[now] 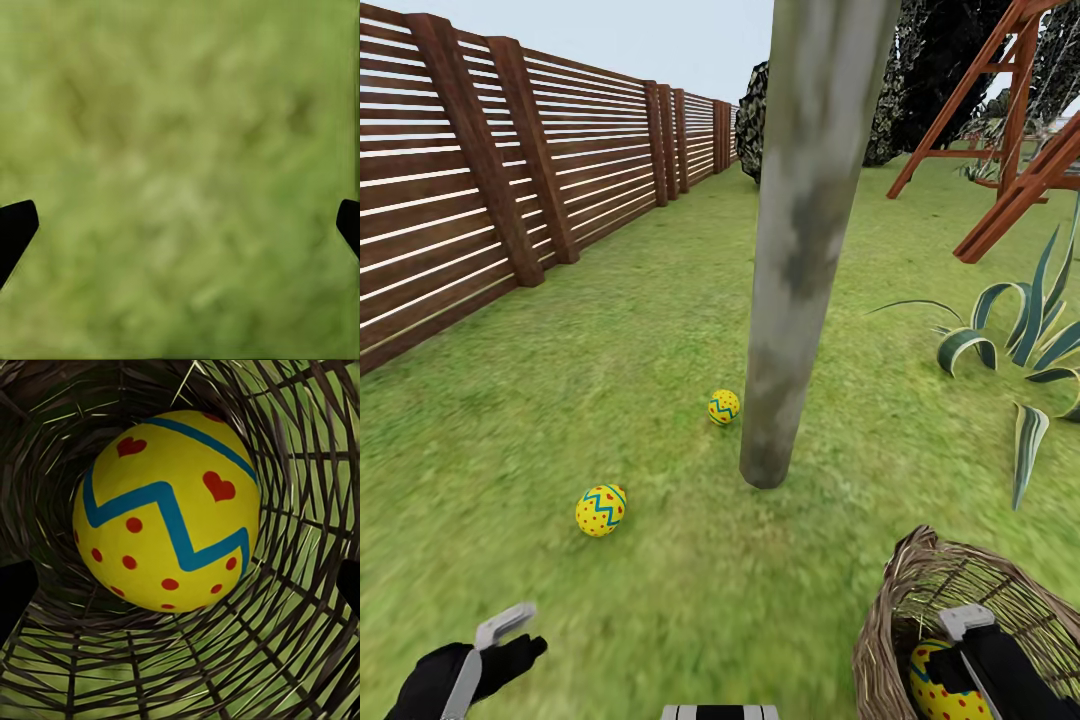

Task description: Take the three Easter eggs out of the wicker basket on the lawn in the garden, then place them on the lawn next to a single tree (choose any tree) so that all three eggs are next to the same tree and none are left in the basket.

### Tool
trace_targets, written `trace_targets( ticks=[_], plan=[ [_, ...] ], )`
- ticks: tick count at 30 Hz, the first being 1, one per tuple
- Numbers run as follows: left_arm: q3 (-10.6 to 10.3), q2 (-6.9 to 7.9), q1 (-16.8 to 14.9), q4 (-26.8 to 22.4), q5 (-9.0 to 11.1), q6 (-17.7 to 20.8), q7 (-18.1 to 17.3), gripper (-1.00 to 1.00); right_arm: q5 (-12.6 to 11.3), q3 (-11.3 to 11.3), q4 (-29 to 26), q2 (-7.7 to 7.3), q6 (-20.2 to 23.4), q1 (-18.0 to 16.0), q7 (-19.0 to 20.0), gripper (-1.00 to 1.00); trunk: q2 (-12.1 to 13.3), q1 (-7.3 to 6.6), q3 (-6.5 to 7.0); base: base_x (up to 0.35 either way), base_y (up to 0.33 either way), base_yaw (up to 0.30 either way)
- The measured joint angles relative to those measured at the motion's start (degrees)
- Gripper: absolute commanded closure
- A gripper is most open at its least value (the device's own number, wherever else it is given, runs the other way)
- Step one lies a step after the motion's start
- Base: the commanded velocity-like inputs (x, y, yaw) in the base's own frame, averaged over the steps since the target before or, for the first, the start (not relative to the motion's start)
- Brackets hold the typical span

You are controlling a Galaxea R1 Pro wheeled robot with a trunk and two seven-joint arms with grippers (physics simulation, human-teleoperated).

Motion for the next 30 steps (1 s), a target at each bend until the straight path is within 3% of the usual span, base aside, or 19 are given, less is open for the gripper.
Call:
trace_targets(
  ticks=[2,3,4,5,12,14,19,21,23,24,28,30],
  plan=[
    [0.02,-0.07,0.00,-0.64,-0.01,-0.64,0.07,-1.00,0.00,-0.03,-0.03,-0.02,0.00,0.00,0.00,-1.00,0.00,0.00,0.00,0.000,0.000,0.000],
    [0.02,-0.09,0.01,-7.68,-0.10,-5.30,0.08,-1.00,0.00,-0.07,-0.06,-0.04,0.00,0.00,0.00,-1.00,0.00,0.00,-0.01,0.000,0.000,0.000],
    [0.00,-0.11,-0.02,-19.94,0.01,-5.60,0.10,-1.00,0.00,-0.12,-0.08,-0.05,0.00,0.00,0.00,-1.00,0.00,-0.01,0.01,0.000,0.000,0.000],
    [-0.01,-0.11,-0.01,-21.18,-0.01,-5.70,0.10,-1.00,0.00,-0.16,-0.09,-0.06,0.00,0.00,0.00,-1.00,0.00,-0.01,0.00,0.000,0.000,0.000],
    [-0.12,-0.14,0.00,-22.83,-0.08,-6.30,0.29,-1.00,-0.01,-0.22,-0.11,-0.06,-0.07,0.00,0.00,-1.00,0.00,0.00,0.00,0.000,0.000,0.000],
    [-0.20,-0.59,0.00,-23.54,-0.17,-8.40,1.66,-1.00,0.00,-0.24,-0.16,-0.07,-0.08,0.00,0.00,-1.00,0.00,0.00,0.00,0.000,0.000,0.000],
    [-1.03,-4.77,-0.01,-23.57,-0.47,-21.01,13.47,-1.00,0.00,-0.30,-0.20,-0.07,-0.09,0.00,0.00,-1.00,0.00,0.00,0.00,0.000,0.000,0.000],
    [-1.33,-5.61,0.00,-23.65,-0.33,-21.39,16.17,-1.00,0.00,-0.31,-0.22,-0.07,-0.09,0.00,0.00,-1.00,0.00,0.00,0.00,0.000,0.000,0.000],
    [-1.45,-5.77,0.00,-23.70,-0.22,-17.82,15.50,-1.00,0.00,-0.32,-0.26,-0.07,-0.09,0.00,0.00,-1.00,0.00,0.00,0.00,0.000,0.000,0.000],
    [-1.49,-5.79,0.00,-23.75,-0.19,-15.67,13.19,-1.00,0.00,-0.32,-0.27,-0.07,-0.09,0.00,0.00,-1.00,0.00,0.00,0.00,0.000,0.000,0.000],
    [-1.12,-4.88,-0.01,-23.92,-0.44,-13.78,5.24,-1.00,-0.01,-0.29,-0.33,-0.07,-0.09,0.00,0.00,-1.00,0.00,0.00,0.00,0.000,0.000,0.000],
    [-1.00,-3.94,-0.01,-24.20,-0.46,-13.58,3.69,-1.00,-0.01,-0.31,-0.40,-0.07,-0.09,0.00,0.00,-1.00,0.00,0.00,0.00,0.000,0.000,0.000]
  ],
)
